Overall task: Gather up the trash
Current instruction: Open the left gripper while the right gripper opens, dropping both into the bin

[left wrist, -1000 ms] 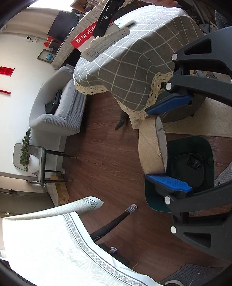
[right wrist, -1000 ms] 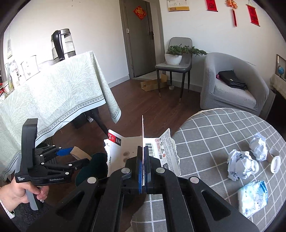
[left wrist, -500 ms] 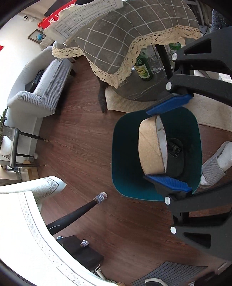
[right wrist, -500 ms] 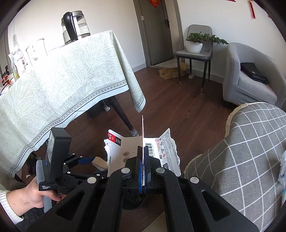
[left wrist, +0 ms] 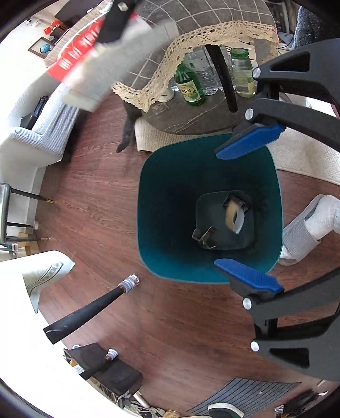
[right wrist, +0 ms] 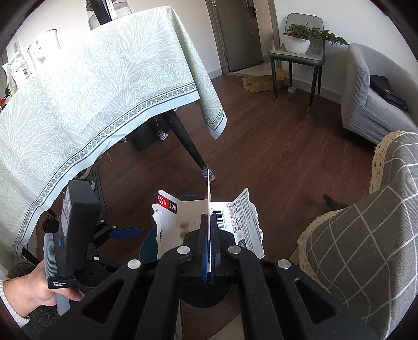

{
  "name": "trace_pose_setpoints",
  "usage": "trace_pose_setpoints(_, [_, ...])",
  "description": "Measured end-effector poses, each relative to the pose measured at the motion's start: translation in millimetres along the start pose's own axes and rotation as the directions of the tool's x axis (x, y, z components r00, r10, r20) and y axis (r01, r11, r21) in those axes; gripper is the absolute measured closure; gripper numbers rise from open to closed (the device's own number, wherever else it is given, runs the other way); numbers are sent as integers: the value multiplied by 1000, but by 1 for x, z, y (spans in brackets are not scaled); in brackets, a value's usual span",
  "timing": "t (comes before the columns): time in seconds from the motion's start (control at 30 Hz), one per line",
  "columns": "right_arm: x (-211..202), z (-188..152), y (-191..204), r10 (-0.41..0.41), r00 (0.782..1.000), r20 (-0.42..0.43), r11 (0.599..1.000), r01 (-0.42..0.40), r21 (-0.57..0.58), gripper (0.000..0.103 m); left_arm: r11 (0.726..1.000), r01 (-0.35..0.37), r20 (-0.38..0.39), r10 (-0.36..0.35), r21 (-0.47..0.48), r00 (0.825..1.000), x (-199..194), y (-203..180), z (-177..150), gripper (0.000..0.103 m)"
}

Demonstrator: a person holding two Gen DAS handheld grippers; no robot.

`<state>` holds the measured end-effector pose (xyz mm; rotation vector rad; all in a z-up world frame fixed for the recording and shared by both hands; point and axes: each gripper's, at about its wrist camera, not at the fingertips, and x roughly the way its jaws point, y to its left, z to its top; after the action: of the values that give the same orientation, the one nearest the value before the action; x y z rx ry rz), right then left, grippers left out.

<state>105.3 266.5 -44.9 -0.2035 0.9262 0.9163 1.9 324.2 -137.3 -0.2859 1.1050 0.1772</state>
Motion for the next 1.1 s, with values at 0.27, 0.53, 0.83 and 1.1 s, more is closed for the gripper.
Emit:
trace_pose_setpoints(0.27, [37, -3, 4, -2, 998, -68, 1000, 3, 11, 102, 999, 17, 72, -13, -49, 997, -24, 18, 4, 21])
trace_pose_setpoints(0.53, [78, -10, 9, -9, 989, -147, 1000, 12, 18, 102, 998, 40, 180, -30, -56, 983, -60, 24, 11, 28])
trace_pose_setpoints(0.83, [121, -29, 15, -20, 970, -243, 1000, 22, 7, 102, 999, 32, 266, -27, -13, 964, -95, 16, 21, 41])
trace_pose_setpoints(1.1, [146, -49, 21, -38, 949, -313, 999, 34, -18, 99, 997, 82, 337, -82, 16, 938, -122, 2, 27, 52])
